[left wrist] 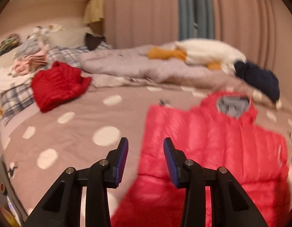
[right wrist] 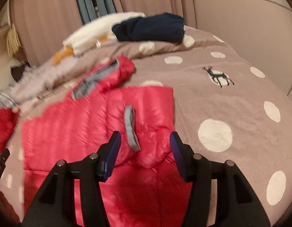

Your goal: Fold large clothes

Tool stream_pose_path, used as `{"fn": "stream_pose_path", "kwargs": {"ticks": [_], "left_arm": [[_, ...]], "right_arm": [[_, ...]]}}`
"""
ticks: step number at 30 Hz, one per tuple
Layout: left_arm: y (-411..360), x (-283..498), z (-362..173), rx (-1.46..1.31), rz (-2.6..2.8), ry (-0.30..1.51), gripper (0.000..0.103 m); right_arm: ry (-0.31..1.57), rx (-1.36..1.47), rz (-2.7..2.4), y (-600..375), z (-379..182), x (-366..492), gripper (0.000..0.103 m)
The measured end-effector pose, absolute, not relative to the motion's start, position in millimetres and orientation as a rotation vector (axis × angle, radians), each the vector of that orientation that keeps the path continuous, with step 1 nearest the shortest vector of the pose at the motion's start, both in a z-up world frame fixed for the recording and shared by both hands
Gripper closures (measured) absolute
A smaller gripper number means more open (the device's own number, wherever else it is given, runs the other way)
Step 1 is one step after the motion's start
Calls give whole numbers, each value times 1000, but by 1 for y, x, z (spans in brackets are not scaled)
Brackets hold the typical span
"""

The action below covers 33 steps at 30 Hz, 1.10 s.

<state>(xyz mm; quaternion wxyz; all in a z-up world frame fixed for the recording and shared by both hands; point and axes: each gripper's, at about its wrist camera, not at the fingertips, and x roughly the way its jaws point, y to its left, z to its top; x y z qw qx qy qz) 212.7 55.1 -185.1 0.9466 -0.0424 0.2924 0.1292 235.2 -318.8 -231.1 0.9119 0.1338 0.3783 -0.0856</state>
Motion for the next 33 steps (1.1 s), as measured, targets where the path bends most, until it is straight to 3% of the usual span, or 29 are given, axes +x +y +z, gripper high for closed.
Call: {"fn": "stream_pose_path", "kwargs": {"ticks": [3,5,10,14,30,33], "left_arm": [[73,208,-164,-127,304,564,62],[82,210,-157,-129,320,550,62],[107,221,-150,-160,387,522,61],[125,249,-151,-159,392,496,42],[203,322,-200,-276,538,552,42],[216,323,-211,-257,542,584,42]], "right_arm": [[752,298,-161,-323,-209,235,44],[723,327,-134,-326,-198,244,34],[743,314,-98,-326,-189,305,25],[815,363,-73,-324,-206,366,25],[966,532,-236,-335,-298,564,22],[1030,516,-265,-331,-324,577,36]]}}
